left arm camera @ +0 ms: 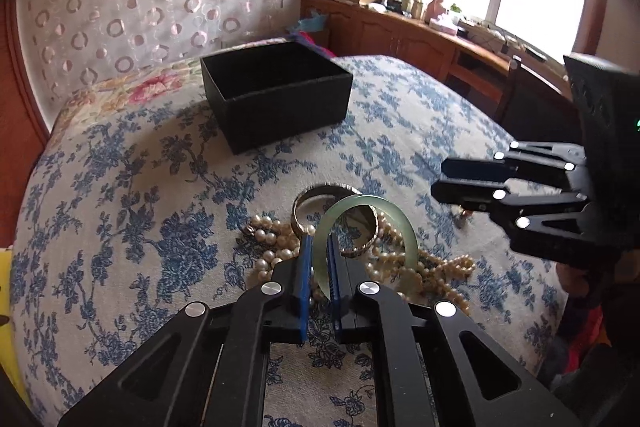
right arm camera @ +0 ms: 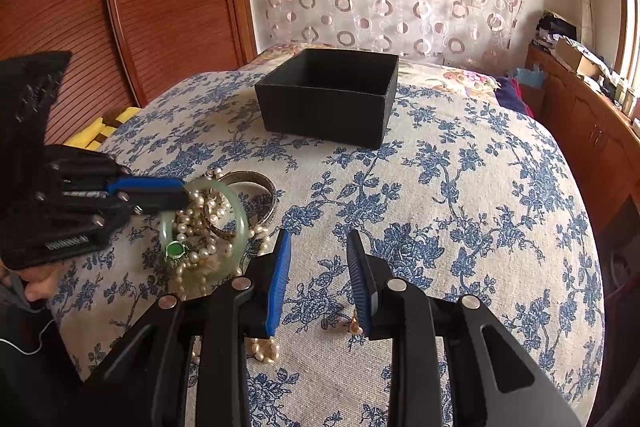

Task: Organize jewelry
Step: 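Reach the left tool to the jade bangle and close on it, then lift the jade bangle with the left tool and carry it to the black box, then lower the jade bangle into the box and open the left tool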

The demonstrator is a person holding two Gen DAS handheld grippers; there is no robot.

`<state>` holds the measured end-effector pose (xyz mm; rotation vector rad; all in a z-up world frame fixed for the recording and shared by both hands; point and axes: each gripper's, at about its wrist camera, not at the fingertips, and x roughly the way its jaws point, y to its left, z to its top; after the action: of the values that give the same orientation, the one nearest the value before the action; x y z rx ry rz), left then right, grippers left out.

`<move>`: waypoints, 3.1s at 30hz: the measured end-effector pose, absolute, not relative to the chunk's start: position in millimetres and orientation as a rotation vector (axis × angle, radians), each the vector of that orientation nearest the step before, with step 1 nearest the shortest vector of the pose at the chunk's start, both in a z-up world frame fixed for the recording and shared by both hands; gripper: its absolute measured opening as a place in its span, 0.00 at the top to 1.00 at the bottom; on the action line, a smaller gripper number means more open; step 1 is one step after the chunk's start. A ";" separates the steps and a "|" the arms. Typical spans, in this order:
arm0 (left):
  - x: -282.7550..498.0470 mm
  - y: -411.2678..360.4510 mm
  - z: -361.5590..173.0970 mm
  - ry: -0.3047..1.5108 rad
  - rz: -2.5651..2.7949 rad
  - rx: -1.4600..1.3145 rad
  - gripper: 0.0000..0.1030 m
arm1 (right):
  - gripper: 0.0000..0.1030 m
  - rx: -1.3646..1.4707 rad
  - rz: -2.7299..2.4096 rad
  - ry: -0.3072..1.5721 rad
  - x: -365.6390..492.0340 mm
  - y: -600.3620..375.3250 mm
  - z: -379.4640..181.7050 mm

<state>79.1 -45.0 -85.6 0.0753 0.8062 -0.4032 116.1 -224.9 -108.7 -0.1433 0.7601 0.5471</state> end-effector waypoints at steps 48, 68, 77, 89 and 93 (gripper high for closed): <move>66.5 4.1 -35.4 0.650 -0.250 0.013 0.93 | 0.95 -0.250 0.619 0.814 164.1 -162.9 -119.0; 113.3 -1.9 -38.5 0.658 -0.246 0.016 0.93 | 0.95 -0.277 0.528 0.671 202.0 -194.8 -65.4; 139.6 -7.5 -31.8 0.657 -0.244 0.024 0.93 | 0.95 -0.254 0.514 0.646 251.3 -195.8 -51.7; 182.3 -12.5 -30.2 0.668 -0.235 0.028 0.93 | 0.93 -0.300 0.528 0.695 287.0 -181.6 -79.7; 196.9 -17.9 -31.8 0.670 -0.242 0.032 0.93 | 0.92 -0.290 0.535 0.682 285.7 -183.6 -79.1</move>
<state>196.9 -17.9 -31.8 0.0318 0.6704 -0.2420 285.7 -183.6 -79.1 -0.2905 0.6816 0.5354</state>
